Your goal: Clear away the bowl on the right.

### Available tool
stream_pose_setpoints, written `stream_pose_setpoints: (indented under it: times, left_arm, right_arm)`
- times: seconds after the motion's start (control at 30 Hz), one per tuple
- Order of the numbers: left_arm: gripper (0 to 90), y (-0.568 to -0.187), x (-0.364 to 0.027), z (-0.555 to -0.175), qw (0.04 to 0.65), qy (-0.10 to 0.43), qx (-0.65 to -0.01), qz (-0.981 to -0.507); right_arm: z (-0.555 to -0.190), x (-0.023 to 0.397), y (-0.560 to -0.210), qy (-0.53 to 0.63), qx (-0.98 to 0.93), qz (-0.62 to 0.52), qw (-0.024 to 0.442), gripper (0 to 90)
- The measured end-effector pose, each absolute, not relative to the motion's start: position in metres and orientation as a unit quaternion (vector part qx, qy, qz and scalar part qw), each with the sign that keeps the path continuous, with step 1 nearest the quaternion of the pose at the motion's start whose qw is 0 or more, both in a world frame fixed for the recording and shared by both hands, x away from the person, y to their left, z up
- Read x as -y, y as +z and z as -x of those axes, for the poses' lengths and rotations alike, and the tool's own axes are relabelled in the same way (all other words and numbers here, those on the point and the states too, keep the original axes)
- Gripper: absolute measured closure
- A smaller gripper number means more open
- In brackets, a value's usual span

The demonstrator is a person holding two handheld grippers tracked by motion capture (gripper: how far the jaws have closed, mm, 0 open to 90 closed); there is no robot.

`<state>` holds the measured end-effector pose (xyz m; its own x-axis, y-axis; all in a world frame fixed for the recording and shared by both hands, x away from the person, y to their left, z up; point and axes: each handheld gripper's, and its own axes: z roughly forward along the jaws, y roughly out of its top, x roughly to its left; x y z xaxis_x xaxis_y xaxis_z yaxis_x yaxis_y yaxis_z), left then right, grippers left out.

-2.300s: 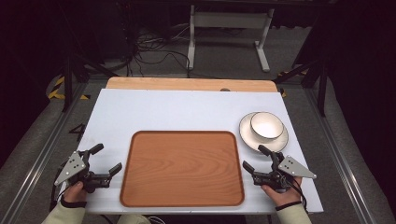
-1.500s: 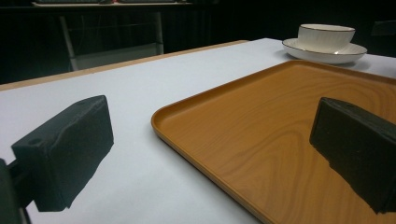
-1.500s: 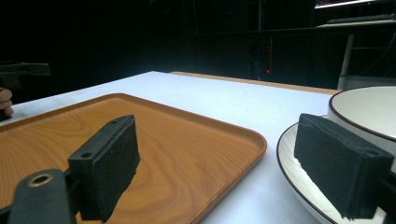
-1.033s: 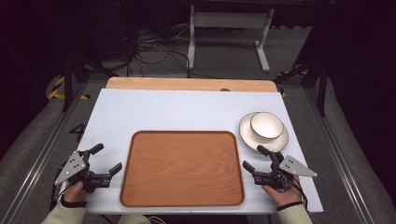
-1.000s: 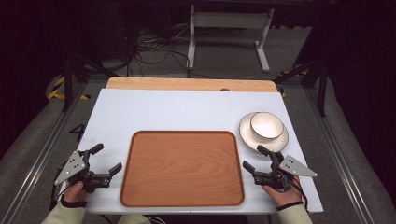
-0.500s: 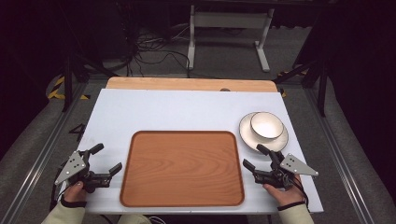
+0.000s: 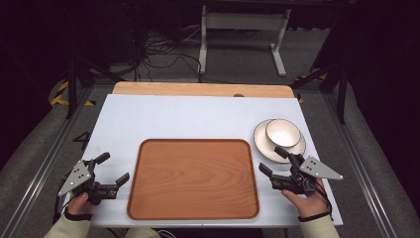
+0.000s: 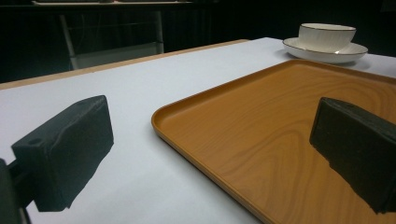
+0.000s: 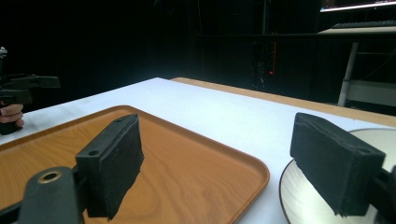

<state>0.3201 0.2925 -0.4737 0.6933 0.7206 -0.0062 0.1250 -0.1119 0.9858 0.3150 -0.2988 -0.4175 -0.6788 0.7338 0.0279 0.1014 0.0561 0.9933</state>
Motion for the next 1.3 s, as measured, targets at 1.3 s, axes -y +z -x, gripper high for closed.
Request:
stream_pose_setpoints:
  times: [1.3]
  left_arm:
    - [0.3, -0.474, -0.292, -0.321, 0.596, 0.247, -0.305, -0.701]
  right_arm:
    - [-0.343, 0.303, -0.371, 0.596, -0.694, -0.304, 0.266, 24.2]
